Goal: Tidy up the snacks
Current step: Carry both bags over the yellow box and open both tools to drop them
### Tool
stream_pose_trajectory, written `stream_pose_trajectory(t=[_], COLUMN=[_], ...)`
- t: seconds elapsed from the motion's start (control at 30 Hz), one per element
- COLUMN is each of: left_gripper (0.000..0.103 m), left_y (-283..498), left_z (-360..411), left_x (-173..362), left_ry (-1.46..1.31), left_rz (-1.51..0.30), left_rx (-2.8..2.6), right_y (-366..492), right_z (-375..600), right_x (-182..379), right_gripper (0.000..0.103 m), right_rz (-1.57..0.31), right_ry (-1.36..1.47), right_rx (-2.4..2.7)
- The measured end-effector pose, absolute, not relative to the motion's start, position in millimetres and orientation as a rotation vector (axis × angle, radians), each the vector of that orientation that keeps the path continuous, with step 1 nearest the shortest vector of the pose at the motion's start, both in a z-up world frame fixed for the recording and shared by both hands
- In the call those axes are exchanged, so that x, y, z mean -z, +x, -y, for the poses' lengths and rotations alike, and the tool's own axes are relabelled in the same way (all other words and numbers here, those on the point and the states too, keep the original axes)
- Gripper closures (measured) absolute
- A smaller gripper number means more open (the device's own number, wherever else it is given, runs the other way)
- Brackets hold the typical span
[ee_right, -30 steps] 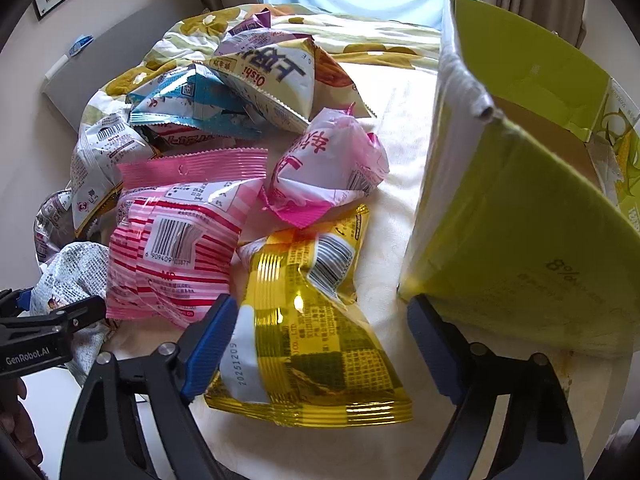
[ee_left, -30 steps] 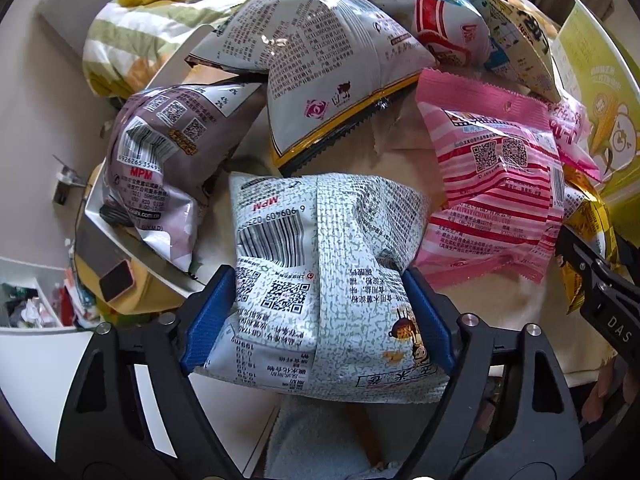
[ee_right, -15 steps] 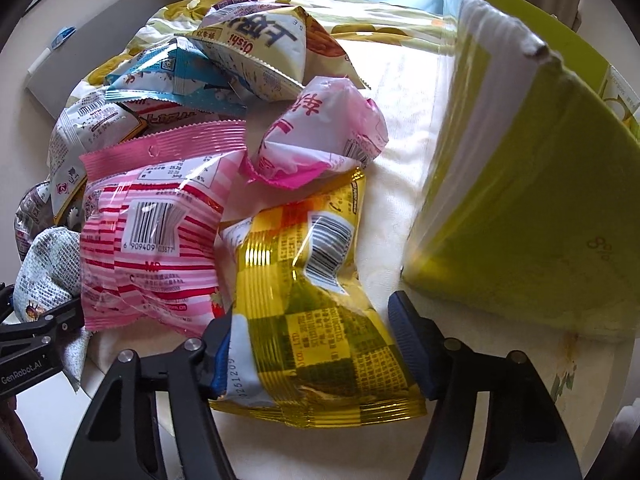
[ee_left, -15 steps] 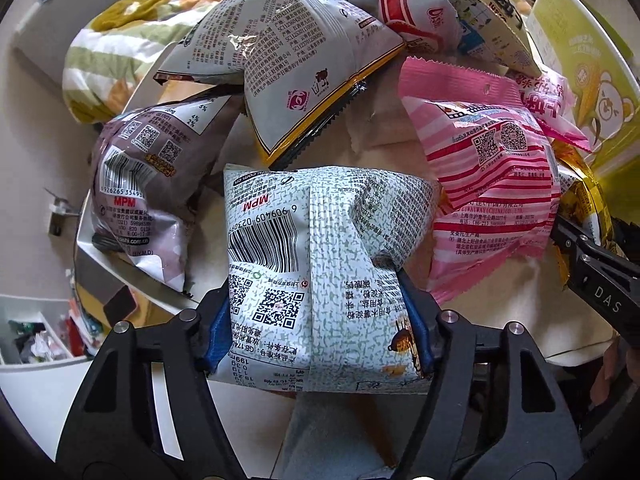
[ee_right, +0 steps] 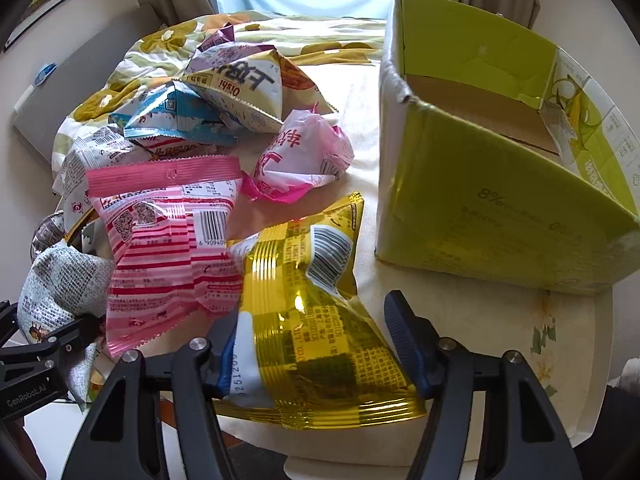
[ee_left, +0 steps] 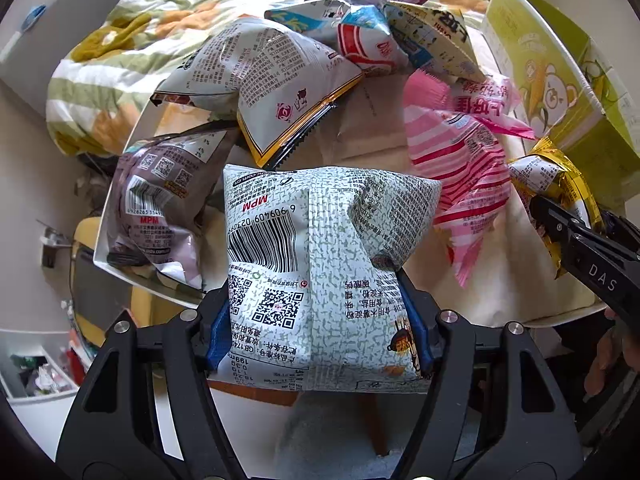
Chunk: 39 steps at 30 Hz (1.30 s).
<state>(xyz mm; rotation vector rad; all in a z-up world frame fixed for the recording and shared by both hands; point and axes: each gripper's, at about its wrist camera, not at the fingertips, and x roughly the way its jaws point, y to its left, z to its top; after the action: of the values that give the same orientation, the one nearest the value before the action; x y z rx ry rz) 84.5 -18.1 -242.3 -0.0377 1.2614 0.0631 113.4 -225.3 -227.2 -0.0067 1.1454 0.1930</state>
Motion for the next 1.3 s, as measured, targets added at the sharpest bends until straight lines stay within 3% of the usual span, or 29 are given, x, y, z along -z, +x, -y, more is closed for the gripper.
stream_pose_trajectory(t=[0.47, 0.73, 1.0, 1.3], left_gripper=[0.038, 0.038, 0.038, 0.038], left_y=[72, 115, 194, 299], left_z=[7, 32, 112, 243], left_x=[162, 110, 67, 71], left_ry=[-0.013, 0.047, 0.071, 0.098], left_rz=[-1.100, -0.960, -0.862, -0.890], left_rx=[0.084, 0.205, 0.307, 0.339], right_y=[81, 81, 123, 196], right_z=[219, 229, 288, 387], right_x=[157, 104, 70, 62], right_gripper=[0.043, 0.043, 0.043, 0.043], right_rz=[-1.010, -0.905, -0.838, -0.802], right_ry=[0.074, 0.150, 0.184, 0.187], right_rx=[-0.129, -0.058, 0.010, 0.033])
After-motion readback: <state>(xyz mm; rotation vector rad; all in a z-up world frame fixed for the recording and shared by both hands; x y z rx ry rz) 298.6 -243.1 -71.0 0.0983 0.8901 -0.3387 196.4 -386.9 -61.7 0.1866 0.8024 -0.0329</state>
